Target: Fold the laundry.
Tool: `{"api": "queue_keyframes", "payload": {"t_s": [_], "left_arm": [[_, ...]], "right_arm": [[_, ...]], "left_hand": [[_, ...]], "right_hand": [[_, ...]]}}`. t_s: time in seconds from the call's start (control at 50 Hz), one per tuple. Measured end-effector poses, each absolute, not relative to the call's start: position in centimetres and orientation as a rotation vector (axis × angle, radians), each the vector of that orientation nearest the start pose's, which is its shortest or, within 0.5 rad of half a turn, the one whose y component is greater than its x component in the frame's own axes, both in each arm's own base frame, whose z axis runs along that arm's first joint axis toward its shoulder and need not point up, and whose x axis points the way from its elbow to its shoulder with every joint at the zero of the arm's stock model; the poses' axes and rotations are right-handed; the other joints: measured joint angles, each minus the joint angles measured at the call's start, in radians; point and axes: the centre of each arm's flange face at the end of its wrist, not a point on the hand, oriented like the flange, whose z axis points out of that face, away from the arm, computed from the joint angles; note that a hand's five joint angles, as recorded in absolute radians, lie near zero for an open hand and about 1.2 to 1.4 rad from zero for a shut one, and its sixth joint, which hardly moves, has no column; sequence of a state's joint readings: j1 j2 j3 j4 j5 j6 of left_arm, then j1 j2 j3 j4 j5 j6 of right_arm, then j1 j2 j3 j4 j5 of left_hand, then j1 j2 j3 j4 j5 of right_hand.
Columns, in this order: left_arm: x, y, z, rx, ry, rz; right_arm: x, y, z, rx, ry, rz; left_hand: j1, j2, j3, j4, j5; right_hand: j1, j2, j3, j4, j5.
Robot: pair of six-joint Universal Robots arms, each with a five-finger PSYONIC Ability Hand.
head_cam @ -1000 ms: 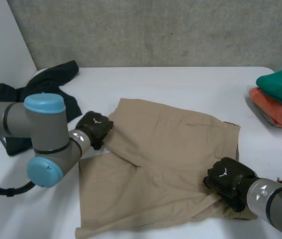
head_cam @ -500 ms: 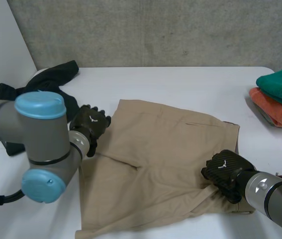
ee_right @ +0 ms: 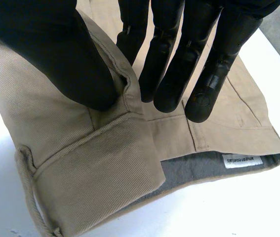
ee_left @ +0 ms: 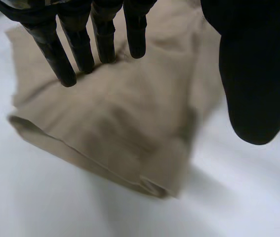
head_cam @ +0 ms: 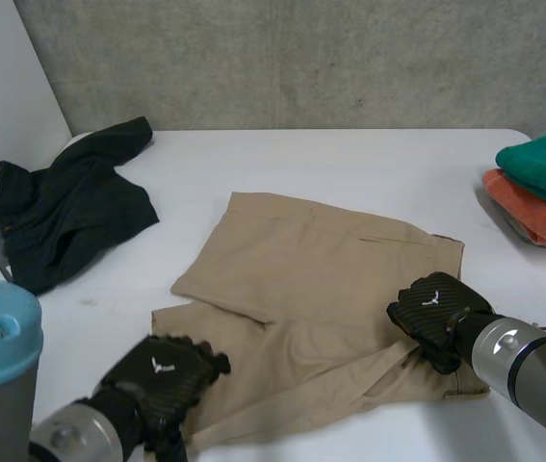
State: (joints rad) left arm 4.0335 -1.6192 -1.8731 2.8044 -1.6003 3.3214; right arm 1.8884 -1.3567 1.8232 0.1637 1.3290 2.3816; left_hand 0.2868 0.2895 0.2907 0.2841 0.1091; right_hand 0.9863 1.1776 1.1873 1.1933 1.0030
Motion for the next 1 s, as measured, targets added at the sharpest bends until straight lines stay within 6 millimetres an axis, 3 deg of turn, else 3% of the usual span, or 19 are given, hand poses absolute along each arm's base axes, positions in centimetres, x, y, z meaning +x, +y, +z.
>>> {"api": "queue_keyframes", "payload": {"t_s": [0.12,0.18,0.2,0.24,0.28,0.38,0.44,0.54,0.66,0.84,0.98,1.0], "left_arm": [[-24.4,-9.4,18.7,1.235,2.806,-1.328],[-24.7,-10.0,17.8,1.231,2.802,-1.318],[-24.7,-10.0,17.8,1.231,2.802,-1.318],[-25.1,-10.8,16.8,1.226,2.791,-1.321],[-25.4,-11.3,16.4,1.225,2.782,-1.328],[-26.8,-13.5,15.6,1.234,2.713,-1.414],[-27.9,-15.2,16.4,1.228,2.633,-1.555],[-31.0,-19.9,19.6,1.173,2.350,-1.960],[-34.0,-25.5,20.6,1.134,2.024,-2.184],[-36.2,-34.2,17.5,1.118,1.661,-2.220],[-37.8,-37.0,14.8,1.147,1.562,-2.279],[-38.5,-37.5,13.9,1.169,1.535,-2.313]], "right_arm": [[22.8,-20.2,17.1,-1.572,2.289,-1.443],[22.8,-20.2,17.0,-1.570,2.291,-1.441],[22.8,-20.2,17.0,-1.570,2.291,-1.441],[22.7,-20.2,17.0,-1.568,2.294,-1.440],[22.7,-20.2,17.0,-1.566,2.294,-1.441],[22.7,-20.5,17.2,-1.570,2.289,-1.458],[22.9,-21.2,17.6,-1.575,2.267,-1.515],[24.0,-24.0,18.4,-1.582,2.168,-1.751],[25.4,-28.1,18.7,-1.605,2.017,-2.047],[27.3,-35.0,16.6,-1.672,1.894,-2.361],[28.1,-38.0,13.7,-1.724,1.879,-2.421],[28.3,-39.0,12.5,-1.730,1.878,-2.436]], "left_hand": [[0.004,0.005,0.004,0.003,0.005],[0.288,0.250,0.247,0.256,0.257],[0.288,0.250,0.247,0.256,0.257],[0.721,0.671,0.651,0.663,0.658],[0.840,0.800,0.793,0.807,0.803],[0.858,0.901,0.894,0.910,0.868],[0.858,0.902,0.895,0.910,0.868],[0.858,0.903,0.895,0.914,0.868],[0.858,0.904,0.896,0.914,0.868],[0.858,0.905,0.899,0.914,0.868],[0.858,0.906,0.900,0.914,0.868],[0.579,0.600,0.601,0.624,0.622]], "right_hand": [[0.000,0.000,0.000,0.000,0.000],[0.000,0.000,0.000,0.000,0.000],[0.000,0.000,0.000,0.000,0.000],[0.000,0.000,0.000,0.000,0.000],[0.000,0.000,0.000,0.000,0.000],[0.000,0.000,0.000,0.000,0.000],[0.000,0.000,0.000,0.000,0.000],[0.000,0.000,0.000,0.000,0.000],[0.000,0.000,0.000,0.000,0.000],[0.000,0.000,0.000,0.000,0.000],[0.000,0.000,-0.001,-0.002,0.000],[0.000,0.000,-0.001,-0.002,0.000]]}}
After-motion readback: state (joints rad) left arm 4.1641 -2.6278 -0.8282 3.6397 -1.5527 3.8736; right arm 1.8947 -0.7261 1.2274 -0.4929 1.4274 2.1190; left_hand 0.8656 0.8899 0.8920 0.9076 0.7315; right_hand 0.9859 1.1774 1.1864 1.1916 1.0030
